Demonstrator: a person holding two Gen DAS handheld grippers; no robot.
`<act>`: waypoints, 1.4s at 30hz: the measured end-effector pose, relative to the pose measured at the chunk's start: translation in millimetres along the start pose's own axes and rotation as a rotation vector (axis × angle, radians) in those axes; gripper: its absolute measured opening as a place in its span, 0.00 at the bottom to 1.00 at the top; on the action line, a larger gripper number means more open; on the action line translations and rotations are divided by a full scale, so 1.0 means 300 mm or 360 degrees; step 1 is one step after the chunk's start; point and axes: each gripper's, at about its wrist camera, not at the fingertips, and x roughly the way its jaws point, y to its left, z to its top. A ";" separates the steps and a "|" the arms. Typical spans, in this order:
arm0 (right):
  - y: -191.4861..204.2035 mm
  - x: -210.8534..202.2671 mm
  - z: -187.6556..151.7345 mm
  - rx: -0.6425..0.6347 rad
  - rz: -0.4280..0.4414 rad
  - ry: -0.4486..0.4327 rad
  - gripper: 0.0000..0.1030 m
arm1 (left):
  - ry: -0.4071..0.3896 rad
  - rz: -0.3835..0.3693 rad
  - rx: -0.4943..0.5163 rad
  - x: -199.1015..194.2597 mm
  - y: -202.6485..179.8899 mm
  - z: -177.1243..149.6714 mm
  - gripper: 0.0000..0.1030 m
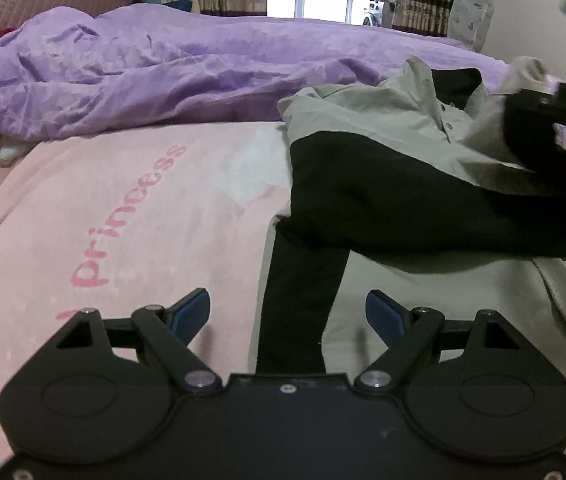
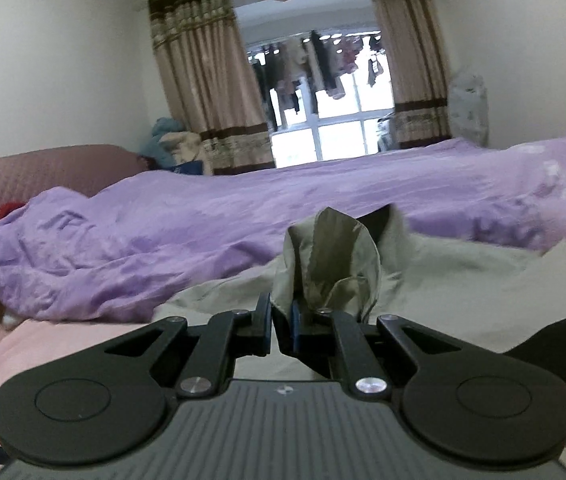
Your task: Fold large clothes
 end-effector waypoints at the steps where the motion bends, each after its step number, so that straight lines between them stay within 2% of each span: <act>1: 0.018 0.010 -0.006 0.0010 0.0028 0.0018 0.10 | 0.0002 0.0001 -0.0001 0.005 0.004 0.000 0.84; 5: 0.084 0.052 -0.060 0.0061 0.0132 0.0107 0.11 | 0.0039 0.0020 -0.0002 0.035 0.013 -0.007 0.84; 8: 0.123 0.074 -0.107 -0.0002 0.0123 0.0149 0.23 | 0.0057 0.0039 0.0013 0.042 0.010 -0.014 0.84; 10: 0.123 0.090 -0.124 -0.0046 0.0168 0.0228 0.48 | 0.0053 0.0043 0.0007 0.043 0.008 -0.013 0.84; 12: 0.116 0.103 -0.132 -0.0031 0.0233 0.0307 0.55 | 0.0052 0.0040 0.0006 0.039 0.002 -0.012 0.84; 15: 0.091 0.092 -0.119 0.0045 0.0309 0.0367 0.55 | 0.0046 0.0040 0.0008 0.023 -0.006 -0.013 0.84; 19: 0.040 0.011 -0.078 0.0125 0.0399 0.0338 0.55 | 0.0040 0.0046 0.0017 -0.008 -0.020 -0.013 0.84; 23: 0.036 -0.051 -0.029 0.0062 0.0349 0.0246 0.55 | 0.0022 0.0052 0.0019 -0.052 -0.032 -0.012 0.84; 24: 0.038 -0.050 -0.018 0.0049 0.0331 0.0233 0.58 | 0.0018 0.0052 0.0018 -0.061 -0.033 -0.013 0.84; 26: 0.031 -0.046 -0.012 0.0011 0.0238 0.0227 0.60 | 0.0021 0.0053 0.0010 -0.073 -0.033 -0.016 0.84; 28: 0.022 -0.023 -0.022 -0.0024 0.0188 0.0268 0.60 | 0.0023 0.0050 -0.0003 -0.082 -0.031 -0.020 0.84; 30: 0.023 0.008 -0.043 -0.0039 0.0203 0.0337 0.60 | 0.0027 0.0048 -0.0013 -0.083 -0.028 -0.023 0.84; 33: 0.053 0.068 -0.074 -0.0047 0.0160 0.0518 0.60 | 0.0036 0.0057 -0.0021 -0.077 -0.017 -0.029 0.84; 36: 0.094 0.096 -0.108 -0.0079 0.0230 0.0502 0.60 | 0.0060 0.0076 -0.0019 -0.055 -0.004 -0.034 0.84; 37: 0.111 0.109 -0.119 -0.0112 0.0214 0.0506 0.60 | 0.0071 0.0078 -0.0020 -0.047 0.003 -0.037 0.84; 38: 0.124 0.125 -0.129 -0.0131 0.0182 0.0511 0.53 | 0.0085 0.0074 -0.0028 -0.044 0.011 -0.044 0.84; 39: 0.129 0.143 -0.142 -0.0118 0.0168 0.0528 0.30 | 0.0100 0.0060 -0.0041 -0.038 0.021 -0.046 0.84; 40: 0.124 0.163 -0.155 -0.0064 0.0220 0.0572 0.08 | 0.0104 0.0049 -0.0051 -0.034 0.028 -0.046 0.84; 42: 0.114 0.177 -0.169 0.0025 0.0250 0.0585 0.07 | 0.0101 0.0042 -0.0052 -0.032 0.036 -0.048 0.84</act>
